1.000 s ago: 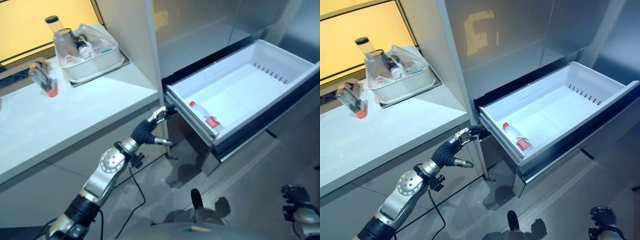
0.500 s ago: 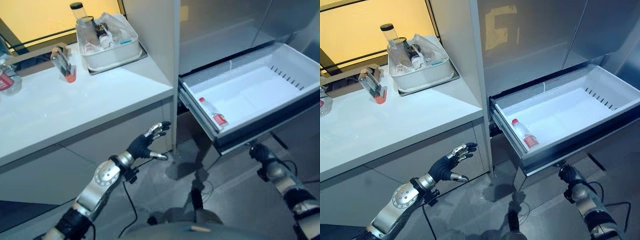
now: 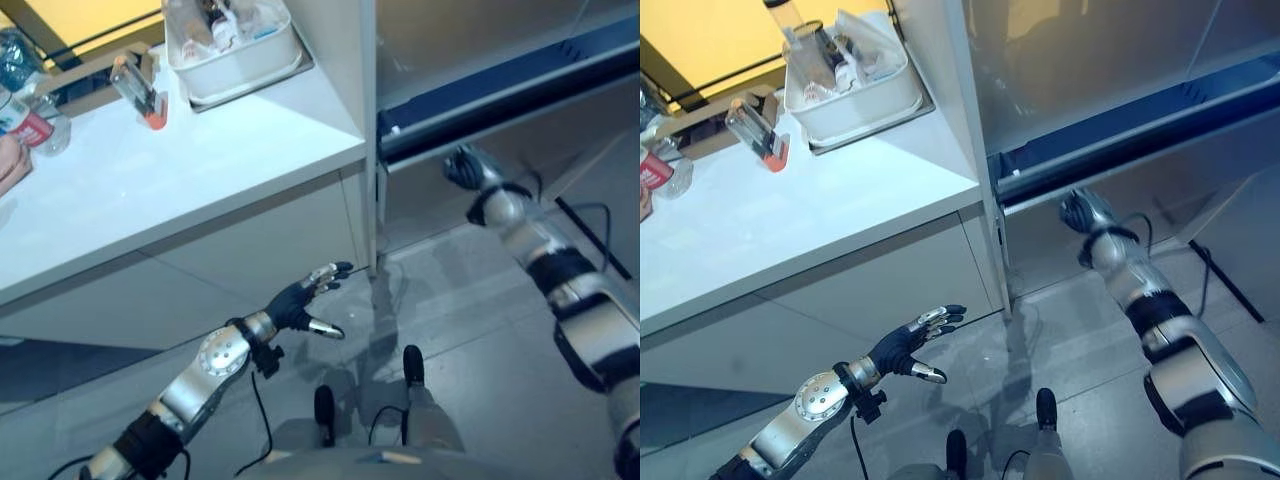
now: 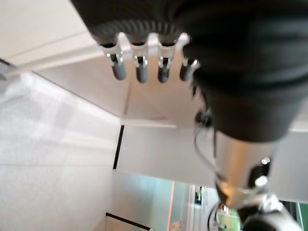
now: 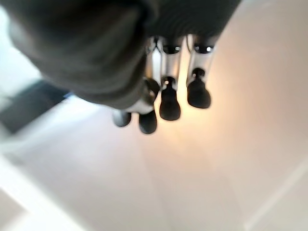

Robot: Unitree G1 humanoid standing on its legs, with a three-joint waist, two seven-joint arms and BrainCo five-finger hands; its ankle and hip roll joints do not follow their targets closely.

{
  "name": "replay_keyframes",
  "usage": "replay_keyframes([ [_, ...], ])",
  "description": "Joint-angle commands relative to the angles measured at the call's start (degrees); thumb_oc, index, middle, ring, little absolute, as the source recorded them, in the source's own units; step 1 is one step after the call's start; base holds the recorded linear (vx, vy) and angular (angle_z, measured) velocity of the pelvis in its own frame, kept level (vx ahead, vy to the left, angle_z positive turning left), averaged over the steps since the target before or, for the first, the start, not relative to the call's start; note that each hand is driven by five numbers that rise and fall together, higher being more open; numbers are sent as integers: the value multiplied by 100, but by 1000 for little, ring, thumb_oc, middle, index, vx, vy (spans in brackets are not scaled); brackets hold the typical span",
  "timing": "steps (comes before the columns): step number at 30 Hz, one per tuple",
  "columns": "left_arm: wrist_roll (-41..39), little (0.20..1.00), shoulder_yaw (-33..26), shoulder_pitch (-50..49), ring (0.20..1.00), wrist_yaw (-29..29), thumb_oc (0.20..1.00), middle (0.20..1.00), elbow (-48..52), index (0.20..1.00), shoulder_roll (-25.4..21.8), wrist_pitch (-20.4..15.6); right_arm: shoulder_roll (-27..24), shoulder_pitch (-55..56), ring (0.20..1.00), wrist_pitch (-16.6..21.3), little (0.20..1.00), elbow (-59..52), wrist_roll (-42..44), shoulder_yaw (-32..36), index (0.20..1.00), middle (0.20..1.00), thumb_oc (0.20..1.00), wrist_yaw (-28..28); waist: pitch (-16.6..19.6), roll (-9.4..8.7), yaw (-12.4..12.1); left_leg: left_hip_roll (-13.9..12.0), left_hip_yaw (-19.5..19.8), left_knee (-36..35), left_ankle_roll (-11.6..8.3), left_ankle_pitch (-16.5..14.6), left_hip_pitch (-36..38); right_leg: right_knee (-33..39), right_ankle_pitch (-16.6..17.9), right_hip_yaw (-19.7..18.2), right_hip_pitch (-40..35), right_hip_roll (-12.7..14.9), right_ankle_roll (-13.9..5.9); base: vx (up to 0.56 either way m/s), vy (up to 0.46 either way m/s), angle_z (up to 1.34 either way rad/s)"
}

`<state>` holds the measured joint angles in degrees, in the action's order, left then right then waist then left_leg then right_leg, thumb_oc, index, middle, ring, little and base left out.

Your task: Take the drinks into the refrigerator

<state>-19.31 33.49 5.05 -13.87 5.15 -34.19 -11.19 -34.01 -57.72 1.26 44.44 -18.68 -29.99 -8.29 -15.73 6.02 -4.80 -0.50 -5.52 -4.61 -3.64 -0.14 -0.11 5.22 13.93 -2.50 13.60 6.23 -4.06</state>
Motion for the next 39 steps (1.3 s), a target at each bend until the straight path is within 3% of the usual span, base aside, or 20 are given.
replay_keyframes([
  [1, 208, 1000, 41, 421, 1000, 280, 1000, 1000, 273, 1000, -78, -435, -6, -957, 200, 84, 200, 67, -364, -221, 200, 200, 200, -318, -274, -148, -160, 354, 71, 233, 486, 30, -665, -511, -614, -44, -192, 5, -320, -97, 14, 1],
  [10, 448, 1000, -153, 653, 1000, 803, 1000, 1000, 113, 1000, 337, -522, -154, -1159, 200, -48, 200, 71, -403, -91, 200, 200, 200, -700, -744, -60, -95, 331, 116, 172, 485, 251, -1033, -887, -637, -50, 373, -53, -277, -59, -13, 6],
  [11, 478, 1000, -201, 657, 1000, 857, 1000, 1000, 97, 1000, 372, -535, -183, -1072, 272, -10, 272, 57, -302, -12, 272, 272, 272, -717, -771, -43, -93, 329, 137, 154, 487, 260, -1044, -936, -663, -53, 408, -52, -272, 0, 0, 0],
  [12, 495, 1000, -243, 662, 1000, 904, 1000, 1000, 87, 1000, 423, -543, -194, -998, 784, 1, 784, 48, -205, 78, 784, 784, 784, -768, -809, -44, -79, 321, 139, 148, 492, 266, -1050, -991, -681, -39, 432, -58, -266, 0, 0, 0],
  [13, 499, 1000, -237, 664, 1000, 907, 1000, 1000, 84, 1000, 423, -544, -198, -988, 1000, 0, 1000, 40, -202, 84, 1000, 1000, 1000, -769, -808, -45, -79, 322, 143, 147, 491, 268, -1049, -1006, -690, -37, 438, -57, -266, 0, 0, 0],
  [18, 562, 1000, -482, 588, 1000, 1136, 1000, 1000, -46, 1000, 580, -626, -239, 1, 1000, 133, 1000, -132, 275, 743, 1000, 1000, 1000, -1018, -850, -82, -12, 311, 211, 90, 502, 265, -1002, -1183, -817, -12, 484, -81, -248, 7, 1, 1],
  [23, 172, 1000, -770, 273, 1000, 1234, 1000, 1000, -628, 1000, 954, -568, 27, 1372, 1000, 315, 1000, -385, 665, 1293, 1000, 1000, 1000, -1101, -800, -165, 76, 271, 256, 80, 484, 239, -871, -1155, -870, 55, 365, -74, -236, 0, 0, 0],
  [28, 349, 1000, -1228, -22, 1000, 1688, 1000, 1000, -1981, 1000, 1468, -573, 576, 2952, 1000, 573, 1000, -215, 1197, 1689, 1000, 1000, 1000, -972, -624, -347, 162, 214, 287, 112, 468, 174, -667, -1160, -951, 106, 142, -79, -221, 43, -26, 3],
  [34, 451, 1000, -1773, 243, 1000, 1935, 1000, 1000, -4428, 1000, 2166, -292, 1350, 3602, 1000, 565, 1000, 1536, 1506, 1369, 1000, 1000, 1000, -489, -307, -480, 198, 182, 305, 197, 449, 68, -389, -1127, -1051, 206, -237, -70, -178, 53, -19, 5],
  [39, 764, 1000, -2201, 609, 1000, 2065, 1000, 1000, -6527, 1000, 2602, -56, 1949, 3945, 1000, 526, 1000, 2833, 2044, 1544, 1000, 1000, 1000, -195, 15, -526, 234, 188, 337, 190, 444, -34, -76, -1120, -1151, 252, -552, -73, -154, 83, 6, 2],
])
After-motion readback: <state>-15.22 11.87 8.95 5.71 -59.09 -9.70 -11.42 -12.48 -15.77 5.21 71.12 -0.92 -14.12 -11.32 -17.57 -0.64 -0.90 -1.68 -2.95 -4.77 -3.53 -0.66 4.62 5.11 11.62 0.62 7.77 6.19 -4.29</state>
